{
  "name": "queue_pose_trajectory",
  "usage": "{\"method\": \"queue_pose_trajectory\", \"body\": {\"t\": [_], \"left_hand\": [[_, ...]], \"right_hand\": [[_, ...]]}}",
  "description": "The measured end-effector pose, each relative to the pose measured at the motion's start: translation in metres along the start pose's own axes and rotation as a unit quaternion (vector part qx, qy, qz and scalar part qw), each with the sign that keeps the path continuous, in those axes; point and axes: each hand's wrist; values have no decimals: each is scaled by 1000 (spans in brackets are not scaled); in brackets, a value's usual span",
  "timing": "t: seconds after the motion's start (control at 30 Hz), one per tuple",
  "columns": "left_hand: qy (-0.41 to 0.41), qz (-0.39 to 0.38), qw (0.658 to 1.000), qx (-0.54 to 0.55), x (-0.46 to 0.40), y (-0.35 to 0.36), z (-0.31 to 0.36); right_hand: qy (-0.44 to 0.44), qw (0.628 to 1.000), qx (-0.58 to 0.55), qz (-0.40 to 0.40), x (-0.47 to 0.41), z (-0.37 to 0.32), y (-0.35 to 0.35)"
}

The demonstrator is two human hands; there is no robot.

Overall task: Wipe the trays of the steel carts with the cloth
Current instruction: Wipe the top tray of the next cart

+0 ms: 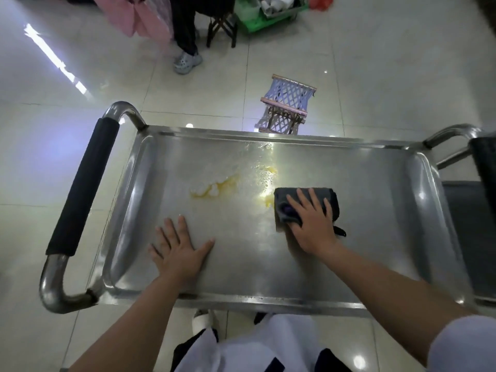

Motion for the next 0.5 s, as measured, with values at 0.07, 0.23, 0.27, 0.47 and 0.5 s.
{"method": "queue_pose_trajectory", "body": {"t": [0.07, 0.23, 0.27, 0.47, 0.5], "left_hand": [[8, -11, 1000, 1, 3, -2, -1], [20, -44, 999, -18, 6, -11, -3], [27, -45, 998, -23, 7, -12, -5], [79, -89, 992, -41, 16, -25, -21], [87, -97, 990, -44, 18, -27, -23]], "right_hand": [[20, 999, -19, -16, 39, -11, 21], [55, 996, -51, -45, 117, -47, 73], [63, 995, -56, -49, 126, -54, 81], [87, 986, -120, -73, 157, -87, 105], [86, 986, -123, -77, 161, -92, 106]]}}
Point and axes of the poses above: each hand's wrist, its own x-axis away from the middle knuckle, its own y-axis out of the palm, z = x × y, and after that the axes turned 13 degrees about -z, right-handed
